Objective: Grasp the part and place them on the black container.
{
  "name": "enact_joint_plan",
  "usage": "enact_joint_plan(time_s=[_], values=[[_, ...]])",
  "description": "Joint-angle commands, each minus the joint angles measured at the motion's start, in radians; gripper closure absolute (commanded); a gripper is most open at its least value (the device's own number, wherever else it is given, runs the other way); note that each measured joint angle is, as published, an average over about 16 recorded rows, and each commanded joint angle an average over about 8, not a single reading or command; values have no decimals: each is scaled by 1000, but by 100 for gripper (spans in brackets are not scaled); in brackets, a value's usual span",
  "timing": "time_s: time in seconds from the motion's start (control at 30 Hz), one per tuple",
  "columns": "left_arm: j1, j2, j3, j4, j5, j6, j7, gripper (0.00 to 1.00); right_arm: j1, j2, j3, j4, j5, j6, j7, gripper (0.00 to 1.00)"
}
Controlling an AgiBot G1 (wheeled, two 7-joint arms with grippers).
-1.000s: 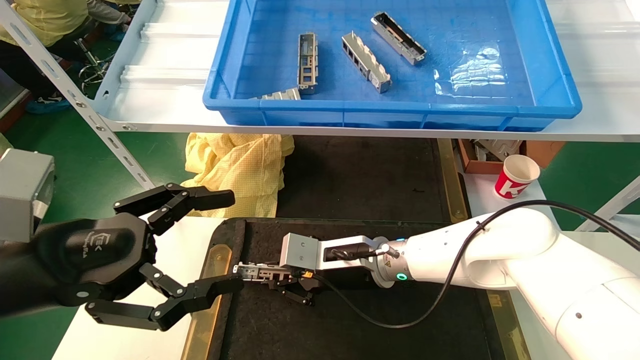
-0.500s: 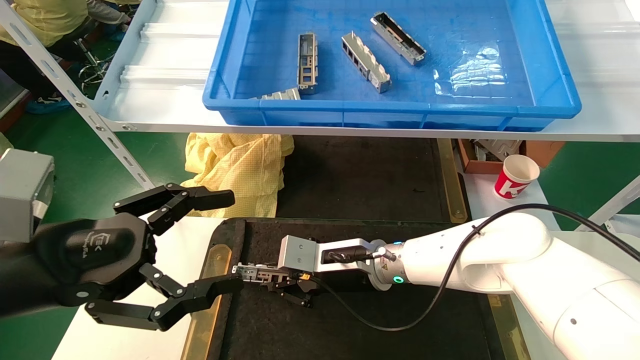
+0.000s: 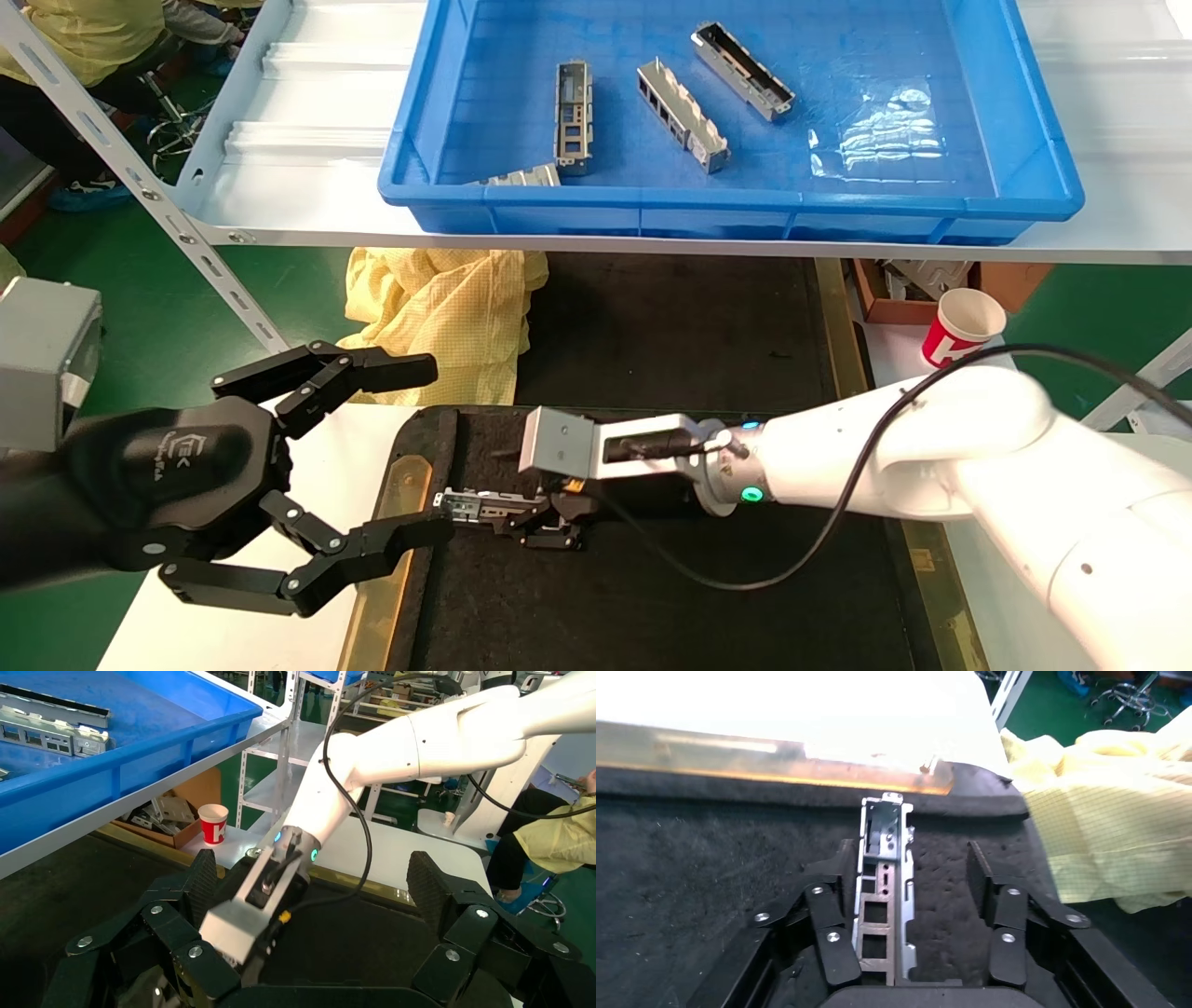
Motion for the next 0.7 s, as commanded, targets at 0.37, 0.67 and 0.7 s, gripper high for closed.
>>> enact_joint_plan(time_s=[0.37,0.67,0.7], values=[[0,0,0,0,0,0,0,0,23,10,13,-32,46,-58,-1,0],[0,0,0,0,0,0,0,0,-15,60,78,35,43,-78,40,0],[0,0,0,0,0,0,0,0,-24,73,94,50,43,-84,49,0]])
